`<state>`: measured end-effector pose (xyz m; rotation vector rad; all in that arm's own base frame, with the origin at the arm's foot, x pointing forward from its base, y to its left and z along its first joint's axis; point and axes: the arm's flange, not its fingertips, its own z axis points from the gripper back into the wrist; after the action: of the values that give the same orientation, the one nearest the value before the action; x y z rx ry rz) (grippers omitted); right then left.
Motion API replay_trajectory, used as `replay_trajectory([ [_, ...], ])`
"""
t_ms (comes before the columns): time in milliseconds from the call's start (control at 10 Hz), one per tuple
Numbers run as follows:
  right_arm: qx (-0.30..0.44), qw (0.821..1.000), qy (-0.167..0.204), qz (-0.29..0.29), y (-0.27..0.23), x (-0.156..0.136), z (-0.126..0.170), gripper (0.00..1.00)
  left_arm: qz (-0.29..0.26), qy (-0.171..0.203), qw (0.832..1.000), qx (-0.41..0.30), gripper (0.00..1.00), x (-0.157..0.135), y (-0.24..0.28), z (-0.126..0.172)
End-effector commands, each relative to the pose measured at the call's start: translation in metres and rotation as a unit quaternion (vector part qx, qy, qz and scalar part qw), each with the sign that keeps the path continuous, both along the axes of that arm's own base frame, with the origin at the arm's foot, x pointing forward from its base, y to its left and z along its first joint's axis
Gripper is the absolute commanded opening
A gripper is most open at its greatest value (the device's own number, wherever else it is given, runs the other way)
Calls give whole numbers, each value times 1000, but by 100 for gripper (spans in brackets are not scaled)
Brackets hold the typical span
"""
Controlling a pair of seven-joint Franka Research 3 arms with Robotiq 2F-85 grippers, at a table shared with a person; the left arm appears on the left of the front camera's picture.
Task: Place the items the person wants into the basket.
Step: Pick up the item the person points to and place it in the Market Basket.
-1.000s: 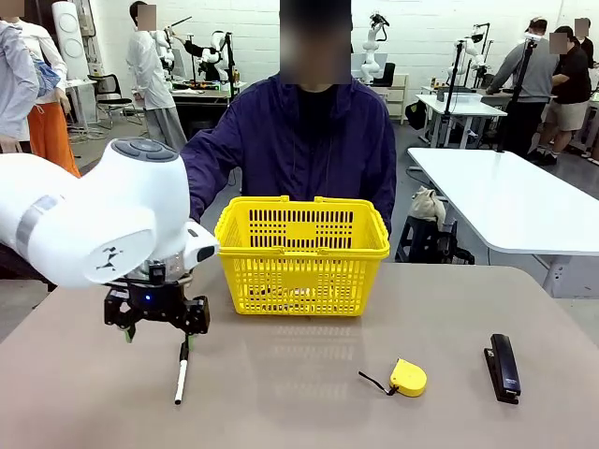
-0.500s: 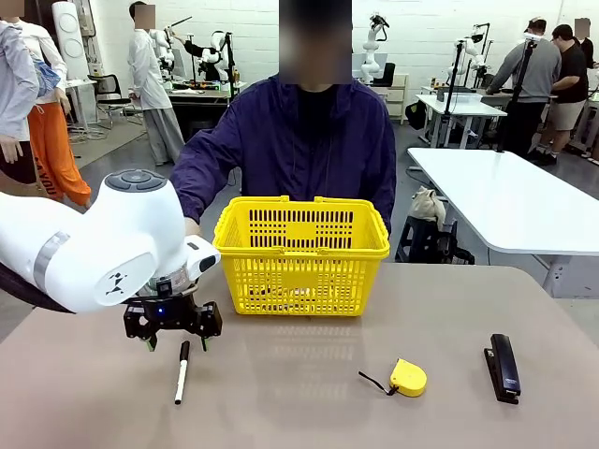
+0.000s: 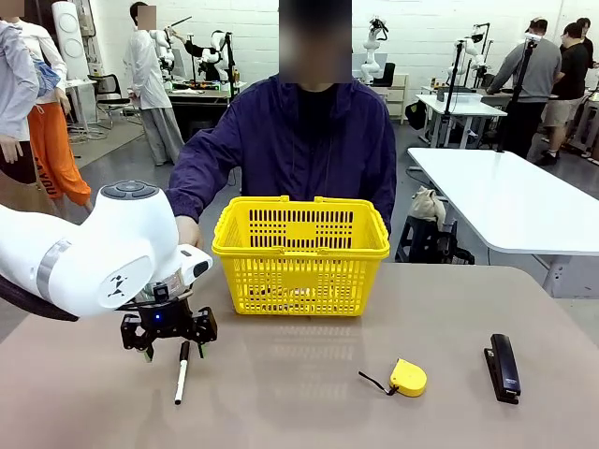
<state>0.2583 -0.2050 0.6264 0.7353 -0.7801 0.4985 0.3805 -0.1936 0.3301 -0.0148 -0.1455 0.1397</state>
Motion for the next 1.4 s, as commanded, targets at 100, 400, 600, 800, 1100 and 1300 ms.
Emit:
replay_trajectory([
  [100,12,1000,-13,4,1,1,-1,100,-6,11,1000,-20,100,5,-1,-5],
  [400,12,1000,-13,4,1,1,-1,100,-9,30,999,-18,100,6,-3,-14],
  [600,12,1000,-13,4,1,1,-1,100,-13,43,999,-18,100,7,-5,-21],
  [800,12,1000,-13,4,1,1,-1,100,-21,37,999,-20,100,6,-5,-20],
  [1100,12,1000,-13,4,1,1,-1,100,-32,43,998,-23,8,5,-5,-22],
  [1300,12,1000,-13,4,1,1,-1,100,-34,41,998,-23,0,5,-5,-20],
])
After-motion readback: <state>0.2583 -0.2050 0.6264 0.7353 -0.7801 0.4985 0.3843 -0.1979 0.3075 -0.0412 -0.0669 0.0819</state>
